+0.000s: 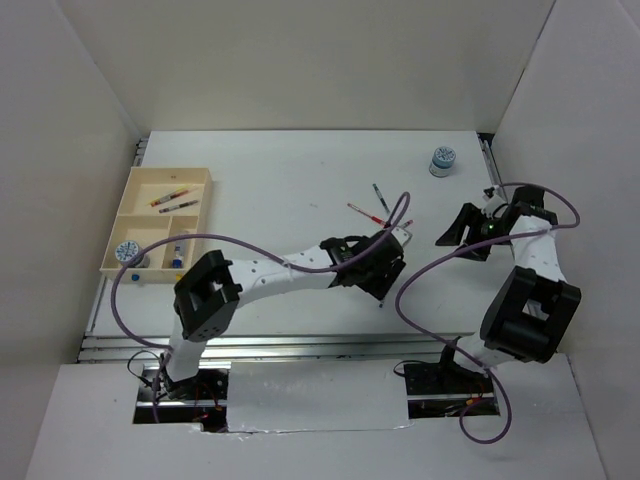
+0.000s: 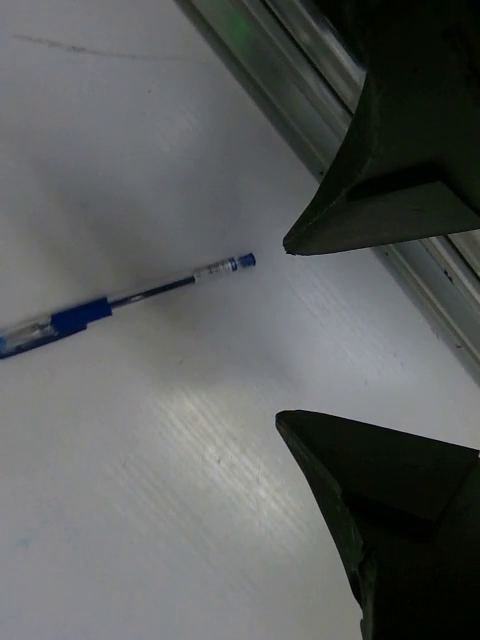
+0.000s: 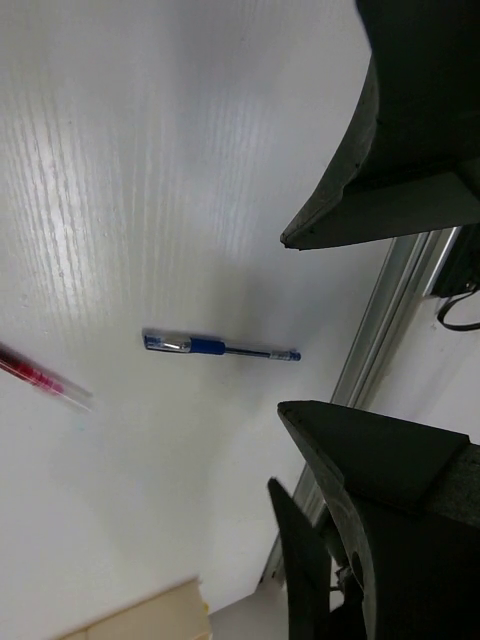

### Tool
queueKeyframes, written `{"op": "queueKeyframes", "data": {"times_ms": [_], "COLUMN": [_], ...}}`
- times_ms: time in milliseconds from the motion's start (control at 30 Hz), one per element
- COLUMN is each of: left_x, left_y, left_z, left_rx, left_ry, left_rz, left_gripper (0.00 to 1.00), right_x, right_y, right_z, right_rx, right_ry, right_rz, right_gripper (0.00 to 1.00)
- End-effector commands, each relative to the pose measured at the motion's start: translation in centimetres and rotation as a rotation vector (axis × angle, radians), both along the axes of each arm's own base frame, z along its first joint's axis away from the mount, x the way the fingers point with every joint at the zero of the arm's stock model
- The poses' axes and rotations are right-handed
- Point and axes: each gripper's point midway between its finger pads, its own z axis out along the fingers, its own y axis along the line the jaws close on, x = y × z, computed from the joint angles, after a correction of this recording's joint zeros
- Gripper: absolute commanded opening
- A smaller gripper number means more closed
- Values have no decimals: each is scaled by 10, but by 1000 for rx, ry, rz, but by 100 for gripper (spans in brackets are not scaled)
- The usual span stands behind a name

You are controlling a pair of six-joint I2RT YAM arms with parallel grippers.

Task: Sort the stationery into containers
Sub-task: Pick up the pen from the center of the board.

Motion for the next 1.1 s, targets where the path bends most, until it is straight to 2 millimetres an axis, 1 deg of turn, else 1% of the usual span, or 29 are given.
{"op": "queueKeyframes", "data": {"times_ms": [0, 33, 100, 167, 200, 333, 433, 533, 633, 667, 700, 733, 800, 833, 867, 900, 933, 967, 1000, 1033, 1067], "left_x": [16, 14, 12, 8, 9, 15, 16, 18, 18, 21, 20, 20, 27, 26, 28, 33, 36, 45, 46, 52, 58], "left_y": [-23, -28, -40, -48, -51, -56, -60, -58, -53, -46, -42, -33, -18, -7, -1, 14, 21, 35, 52, 60, 70], "left_z": [18, 2, -13, -23, -34, -50, -61, -70, -85, -94, -98, -106, -111, -118, -119, -125, -125, -127, -133, -125, -122], "left_rx": [-107, -87, -78, -77, -57, -36, -15, 10, 66, 102, 123, 158, 203, 233, 242, 263, 268, 273, 298, 293, 294], "left_ry": [41, 75, 114, 141, 137, 121, 119, 109, 90, 73, 69, 66, 41, 51, 59, 81, 95, 121, 141, 135, 136], "left_rz": [126, 124, 104, 81, 78, 83, 75, 74, 72, 82, 81, 83, 90, 86, 83, 95, 98, 120, 135, 137, 142], "left_gripper": [75, 75, 74, 74, 73, 70, 69, 67, 65, 61, 57, 49, 39, 31, 28, 23, 12, 6, 0, 0, 0], "right_x": [7, 6, 6, 6, 6, 7, 8, 7, 7, 7, 7, 7, 7, 7, 8, 9, 10, 10, 12, 12, 12], "right_y": [-8, -10, -12, -12, -12, -11, -10, -10, -9, -10, -10, -10, -9, -9, -8, -6, -5, 0, 0, 2, 5], "right_z": [15, 16, 17, 18, 17, 17, 17, 15, 15, 16, 15, 15, 15, 15, 14, 14, 14, 13, 15, 16, 16], "right_rx": [9, 12, 16, 15, 16, 39, 45, 47, 43, 43, 43, 46, 49, 51, 52, 49, 43, 34, 28, 22, 16], "right_ry": [-79, -81, -92, -100, -98, -89, -88, -87, -90, -92, -89, -87, -83, -83, -80, -79, -77, -72, -78, -78, -81], "right_rz": [-34, -45, -55, -57, -57, -48, -45, -43, -42, -41, -41, -41, -39, -40, -36, -24, -18, -2, 3, 13, 23], "right_gripper": [69, 69, 69, 69, 69, 69, 69, 69, 69, 69, 69, 69, 69, 69, 69, 69, 69, 68, 68, 69, 68]}}
